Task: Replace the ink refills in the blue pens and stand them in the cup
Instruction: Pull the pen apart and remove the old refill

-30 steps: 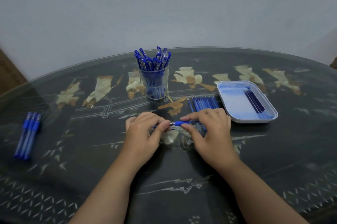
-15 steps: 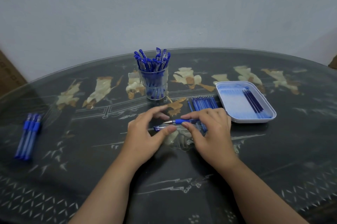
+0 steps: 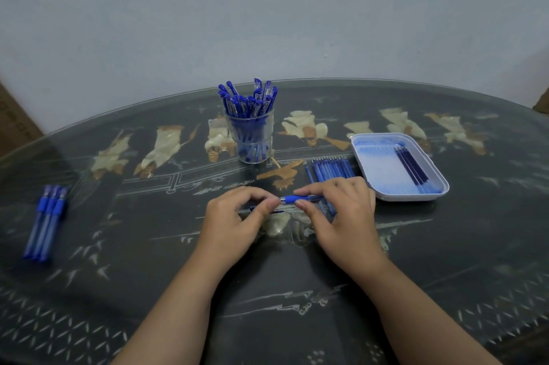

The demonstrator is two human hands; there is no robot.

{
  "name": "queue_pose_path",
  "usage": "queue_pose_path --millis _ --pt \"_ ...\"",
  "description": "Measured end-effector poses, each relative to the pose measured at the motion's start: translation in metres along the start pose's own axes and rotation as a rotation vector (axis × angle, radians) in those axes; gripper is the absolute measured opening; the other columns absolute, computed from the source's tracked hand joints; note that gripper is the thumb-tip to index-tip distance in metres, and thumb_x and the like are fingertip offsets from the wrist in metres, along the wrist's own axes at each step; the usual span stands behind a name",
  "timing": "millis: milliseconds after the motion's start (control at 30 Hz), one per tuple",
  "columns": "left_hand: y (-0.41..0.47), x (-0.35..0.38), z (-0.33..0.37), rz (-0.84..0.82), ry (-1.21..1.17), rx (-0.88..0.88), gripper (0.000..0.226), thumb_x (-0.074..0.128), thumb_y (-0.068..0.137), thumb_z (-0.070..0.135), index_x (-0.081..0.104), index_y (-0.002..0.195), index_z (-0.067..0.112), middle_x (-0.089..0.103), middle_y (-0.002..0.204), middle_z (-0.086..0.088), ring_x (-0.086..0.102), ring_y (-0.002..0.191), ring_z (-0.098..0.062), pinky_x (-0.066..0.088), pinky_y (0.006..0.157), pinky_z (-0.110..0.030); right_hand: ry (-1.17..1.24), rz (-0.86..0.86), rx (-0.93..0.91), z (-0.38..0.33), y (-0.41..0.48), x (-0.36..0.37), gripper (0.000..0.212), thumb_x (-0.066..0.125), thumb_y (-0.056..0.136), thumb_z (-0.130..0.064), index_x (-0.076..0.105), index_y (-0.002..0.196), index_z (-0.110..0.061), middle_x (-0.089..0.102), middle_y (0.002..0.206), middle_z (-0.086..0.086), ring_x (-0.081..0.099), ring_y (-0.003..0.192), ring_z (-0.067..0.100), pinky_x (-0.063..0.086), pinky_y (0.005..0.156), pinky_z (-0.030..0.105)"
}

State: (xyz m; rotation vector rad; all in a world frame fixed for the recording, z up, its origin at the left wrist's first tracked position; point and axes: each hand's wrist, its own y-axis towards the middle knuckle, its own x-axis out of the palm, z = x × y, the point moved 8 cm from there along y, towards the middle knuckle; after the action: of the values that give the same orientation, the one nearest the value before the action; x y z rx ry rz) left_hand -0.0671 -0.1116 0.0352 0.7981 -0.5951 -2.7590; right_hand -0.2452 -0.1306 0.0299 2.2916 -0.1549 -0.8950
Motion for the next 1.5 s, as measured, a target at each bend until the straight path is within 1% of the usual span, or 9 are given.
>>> queue_pose_path --millis 100,267,433,600,867,1000,1167,1400,1500 --pt "-0.002 0.0 0.001 -0.019 -0.035 -0.02 0.032 0.082 0.073 0.016 0.072 0.103 0.024 0.072 0.085 0.014 0.066 0.086 0.001 0.042 0.08 -0.005 -0.004 0.003 0.005 0.001 0.0 0.0 0.021 0.055 0.086 -0.052 0.068 0.097 -0.04 0.059 0.088 -0.02 0.045 0.091 0.011 0.025 0.083 0.026" --pt "-0.001 -0.001 -0.004 -0.011 -0.021 -0.078 0.01 0.07 0.086 0.019 0.072 0.076 0.022 0.07 0.072 0.012 0.065 0.072 -0.002 0.044 0.07 -0.009 -0.005 0.002 0.004 0.001 0.0 0.001 0.02 0.055 0.087 -0.052 0.068 0.097 -0.04 0.058 0.088 -0.021 0.044 0.091 0.01 0.026 0.082 0.027" --pt "-0.003 -0.001 -0.005 -0.009 -0.108 -0.123 0.029 0.079 0.076 0.014 0.074 0.099 0.029 0.072 0.082 0.016 0.066 0.081 0.001 0.045 0.077 -0.007 -0.007 0.004 0.008 0.002 0.0 0.001 0.021 0.055 0.087 -0.051 0.068 0.098 -0.04 0.059 0.088 -0.02 0.044 0.09 0.01 0.026 0.082 0.028" --pt "-0.002 -0.004 -0.007 0.027 -0.096 -0.145 0.015 0.076 0.079 0.015 0.076 0.081 0.029 0.073 0.079 0.018 0.066 0.077 0.001 0.046 0.074 -0.011 -0.009 0.001 0.012 0.002 0.0 0.001 0.021 0.054 0.087 -0.052 0.068 0.097 -0.04 0.058 0.088 -0.022 0.044 0.091 0.01 0.025 0.082 0.026" --pt "-0.001 -0.018 -0.017 0.123 -0.171 -0.168 0.03 0.07 0.085 0.007 0.075 0.101 0.032 0.071 0.098 0.006 0.065 0.091 -0.005 0.047 0.085 -0.013 0.024 0.021 0.061 0.007 0.0 -0.002 0.021 0.052 0.087 -0.053 0.067 0.098 -0.043 0.056 0.087 -0.021 0.042 0.092 0.007 0.024 0.084 0.02" --pt "-0.002 -0.036 -0.015 0.204 0.051 -0.141 0.03 0.071 0.084 0.006 0.074 0.1 0.032 0.067 0.092 0.009 0.061 0.085 0.0 0.042 0.08 -0.007 0.013 0.016 0.068 0.007 0.001 -0.003 0.023 0.05 0.086 -0.054 0.067 0.099 -0.043 0.056 0.088 -0.02 0.042 0.092 0.007 0.023 0.082 0.025" --pt "-0.005 -0.036 -0.027 0.096 0.354 -0.25 0.025 0.075 0.078 0.018 0.064 0.078 0.04 0.066 0.079 0.022 0.062 0.092 -0.008 0.044 0.097 -0.047 0.015 0.007 0.08 0.006 0.001 -0.002 0.023 0.05 0.087 -0.054 0.066 0.099 -0.043 0.056 0.09 -0.02 0.043 0.094 0.008 0.028 0.085 0.031" --pt "-0.006 -0.034 -0.037 0.049 0.329 -0.327 0.019 0.079 0.075 0.03 0.065 0.073 0.043 0.067 0.083 0.024 0.058 0.104 -0.008 0.037 0.103 -0.047 -0.022 0.054 0.073 -0.002 0.0 -0.011 0.016 0.054 0.09 -0.049 0.065 0.101 -0.044 0.061 0.092 -0.02 0.05 0.094 0.008 0.028 0.091 0.039" --pt "-0.006 -0.034 -0.037 0.047 0.308 -0.321 0.021 0.079 0.075 0.031 0.064 0.077 0.045 0.066 0.078 0.028 0.056 0.101 -0.002 0.036 0.104 -0.047 -0.058 0.109 0.03 -0.011 0.001 -0.02 0.014 0.059 0.088 -0.045 0.069 0.098 -0.042 0.064 0.091 -0.022 0.053 0.094 0.011 0.027 0.1 0.054"
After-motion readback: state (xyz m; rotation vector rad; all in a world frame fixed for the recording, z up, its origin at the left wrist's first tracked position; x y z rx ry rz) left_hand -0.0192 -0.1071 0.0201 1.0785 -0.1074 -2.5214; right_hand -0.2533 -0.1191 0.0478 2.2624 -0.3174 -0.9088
